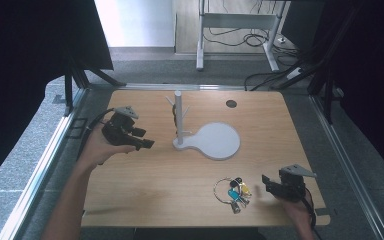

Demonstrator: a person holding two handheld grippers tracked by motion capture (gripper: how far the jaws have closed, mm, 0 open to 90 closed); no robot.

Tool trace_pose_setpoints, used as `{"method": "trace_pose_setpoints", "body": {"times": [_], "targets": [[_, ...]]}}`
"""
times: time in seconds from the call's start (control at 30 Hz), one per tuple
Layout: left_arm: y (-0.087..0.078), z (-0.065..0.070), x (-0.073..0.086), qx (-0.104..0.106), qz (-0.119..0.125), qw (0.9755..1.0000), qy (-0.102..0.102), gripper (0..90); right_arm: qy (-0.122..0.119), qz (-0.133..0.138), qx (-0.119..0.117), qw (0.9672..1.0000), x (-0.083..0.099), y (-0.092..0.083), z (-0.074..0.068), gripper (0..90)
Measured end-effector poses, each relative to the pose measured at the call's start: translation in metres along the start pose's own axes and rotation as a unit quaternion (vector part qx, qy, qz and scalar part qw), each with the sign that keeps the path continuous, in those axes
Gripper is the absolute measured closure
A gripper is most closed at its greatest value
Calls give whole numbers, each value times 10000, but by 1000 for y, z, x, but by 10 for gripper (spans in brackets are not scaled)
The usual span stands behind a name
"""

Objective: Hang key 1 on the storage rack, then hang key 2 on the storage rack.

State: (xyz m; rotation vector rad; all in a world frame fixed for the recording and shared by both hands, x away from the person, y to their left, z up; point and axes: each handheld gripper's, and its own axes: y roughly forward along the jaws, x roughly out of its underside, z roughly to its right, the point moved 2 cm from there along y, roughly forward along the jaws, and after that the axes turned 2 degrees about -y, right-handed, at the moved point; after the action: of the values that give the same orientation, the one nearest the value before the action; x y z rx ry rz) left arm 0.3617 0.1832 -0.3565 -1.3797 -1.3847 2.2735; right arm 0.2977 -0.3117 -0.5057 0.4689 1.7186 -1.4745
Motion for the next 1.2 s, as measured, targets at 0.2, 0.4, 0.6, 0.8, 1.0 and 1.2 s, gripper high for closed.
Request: {"method": "trace_pose_setpoints", "body": {"times": [0.2,0.4,0.6,0.8,1.0,1.2], "targets": [[5,4,14,38,0,10000,-41,428,-28,-12,-38,10000,0,0,0,307],[11,3,23,50,-32,9999,-139,425,-101,-30,-58,9999,-1,1,-3,315],[16,1,36,33,48,9996,-287,409,-205,16,-181,9996,-4,-1,-5,324],[23,1,48,-18,-2,9995,-321,383,-345,17,-350,9988,-11,-4,-8,327],[33,5,61,49,-38,9992,-394,377,-594,-92,-426,9973,-17,-1,-15,333],[42,13,73,28,-117,9994,-337,374,-1032,-350,-609,9922,-30,2,-26,388]]}}
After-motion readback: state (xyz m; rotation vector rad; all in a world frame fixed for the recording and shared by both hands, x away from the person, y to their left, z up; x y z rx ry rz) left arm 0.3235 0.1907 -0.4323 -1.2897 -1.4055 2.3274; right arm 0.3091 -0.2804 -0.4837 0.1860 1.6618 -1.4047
